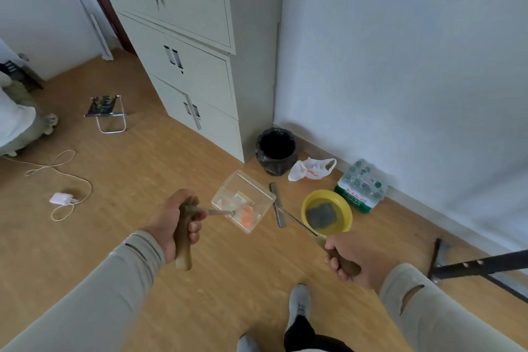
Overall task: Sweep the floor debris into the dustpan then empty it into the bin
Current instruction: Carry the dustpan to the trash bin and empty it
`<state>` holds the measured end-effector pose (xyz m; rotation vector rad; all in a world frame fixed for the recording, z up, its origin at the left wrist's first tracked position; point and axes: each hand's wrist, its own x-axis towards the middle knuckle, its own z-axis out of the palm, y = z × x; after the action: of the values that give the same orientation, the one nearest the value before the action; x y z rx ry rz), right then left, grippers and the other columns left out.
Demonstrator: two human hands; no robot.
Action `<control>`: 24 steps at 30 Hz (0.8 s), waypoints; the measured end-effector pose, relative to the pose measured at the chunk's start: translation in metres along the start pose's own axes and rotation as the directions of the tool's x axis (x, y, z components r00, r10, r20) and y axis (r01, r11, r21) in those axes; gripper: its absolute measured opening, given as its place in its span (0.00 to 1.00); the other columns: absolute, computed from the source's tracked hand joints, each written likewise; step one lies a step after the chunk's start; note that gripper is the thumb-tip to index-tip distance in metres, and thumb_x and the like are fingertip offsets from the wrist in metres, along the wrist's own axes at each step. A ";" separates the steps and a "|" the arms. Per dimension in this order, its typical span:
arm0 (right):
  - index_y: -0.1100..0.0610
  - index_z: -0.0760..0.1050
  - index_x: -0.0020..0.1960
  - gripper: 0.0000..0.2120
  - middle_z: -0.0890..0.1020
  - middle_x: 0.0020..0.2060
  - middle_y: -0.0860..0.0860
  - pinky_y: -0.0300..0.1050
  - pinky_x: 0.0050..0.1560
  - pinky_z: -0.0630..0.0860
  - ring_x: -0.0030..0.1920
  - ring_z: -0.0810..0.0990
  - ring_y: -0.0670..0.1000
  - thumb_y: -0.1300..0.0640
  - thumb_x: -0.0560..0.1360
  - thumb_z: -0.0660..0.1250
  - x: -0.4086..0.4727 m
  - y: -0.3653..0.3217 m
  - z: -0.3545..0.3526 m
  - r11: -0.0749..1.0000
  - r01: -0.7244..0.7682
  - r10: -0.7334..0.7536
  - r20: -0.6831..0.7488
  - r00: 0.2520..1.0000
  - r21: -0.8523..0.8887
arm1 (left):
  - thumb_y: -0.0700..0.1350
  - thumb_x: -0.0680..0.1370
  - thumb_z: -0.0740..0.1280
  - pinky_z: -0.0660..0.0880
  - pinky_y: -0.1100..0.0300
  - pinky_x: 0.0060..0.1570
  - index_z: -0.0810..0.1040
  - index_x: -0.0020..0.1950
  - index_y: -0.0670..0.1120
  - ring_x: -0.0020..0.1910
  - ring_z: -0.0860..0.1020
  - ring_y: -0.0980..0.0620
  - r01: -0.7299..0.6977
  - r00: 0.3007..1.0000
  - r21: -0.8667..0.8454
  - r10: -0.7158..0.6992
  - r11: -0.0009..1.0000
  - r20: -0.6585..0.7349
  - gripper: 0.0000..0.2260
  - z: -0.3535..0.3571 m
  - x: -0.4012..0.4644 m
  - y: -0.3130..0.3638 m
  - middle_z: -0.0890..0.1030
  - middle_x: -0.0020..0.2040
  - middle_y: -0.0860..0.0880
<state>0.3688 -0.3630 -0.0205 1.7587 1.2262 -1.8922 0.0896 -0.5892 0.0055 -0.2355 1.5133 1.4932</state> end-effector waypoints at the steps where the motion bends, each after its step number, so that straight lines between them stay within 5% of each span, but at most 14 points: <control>1: 0.59 0.70 0.51 0.03 0.77 0.33 0.54 0.38 0.24 0.68 0.23 0.72 0.46 0.62 0.77 0.59 0.008 -0.005 0.000 1.000 -0.006 0.006 0.010 1.000 -0.010 | 0.54 0.78 0.67 0.67 0.62 0.24 0.74 0.46 0.48 0.23 0.68 0.51 0.019 0.999 -0.003 -0.019 1.000 -0.028 0.10 0.006 0.004 -0.001 0.78 0.38 0.42; 9: 0.61 0.72 0.47 0.03 0.79 0.28 0.53 0.38 0.25 0.69 0.22 0.74 0.47 0.62 0.76 0.61 0.075 -0.034 -0.008 0.992 -0.054 0.062 0.065 0.996 -0.114 | 0.48 0.77 0.72 0.83 0.53 0.33 0.76 0.48 0.42 0.29 0.77 0.48 0.172 0.971 -0.172 -0.196 0.970 -0.135 0.10 0.033 0.031 -0.010 0.76 0.35 0.42; 16: 0.61 0.73 0.51 0.07 0.80 0.30 0.55 0.38 0.25 0.69 0.24 0.73 0.49 0.62 0.76 0.58 0.130 -0.061 0.011 0.970 -0.100 0.117 0.068 0.991 -0.221 | 0.50 0.77 0.67 0.66 0.65 0.20 0.74 0.49 0.44 0.23 0.68 0.52 0.160 0.963 -0.185 -0.194 0.970 -0.186 0.10 0.029 0.064 -0.010 0.74 0.36 0.44; 20: 0.63 0.72 0.57 0.10 0.82 0.39 0.59 0.38 0.23 0.71 0.23 0.77 0.49 0.61 0.76 0.60 0.154 -0.069 0.030 0.969 -0.205 0.218 0.088 0.972 -0.138 | 0.58 0.80 0.61 0.65 0.65 0.20 0.76 0.51 0.42 0.22 0.67 0.52 0.144 0.956 -0.233 -0.196 0.962 -0.218 0.19 0.017 0.089 0.003 0.75 0.36 0.42; 24: 0.63 0.72 0.57 0.11 0.82 0.42 0.60 0.39 0.23 0.72 0.25 0.80 0.50 0.62 0.76 0.60 0.165 -0.082 0.047 0.959 -0.283 0.281 0.114 0.953 0.001 | 0.49 0.81 0.56 0.65 0.66 0.20 0.76 0.55 0.40 0.21 0.67 0.51 0.197 0.946 -0.201 -0.240 0.959 -0.217 0.15 0.002 0.116 0.024 0.77 0.35 0.41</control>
<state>0.2434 -0.2933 -0.1448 1.7051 0.8681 -1.8101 0.0133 -0.5277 -0.0603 -0.6909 1.4845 1.4579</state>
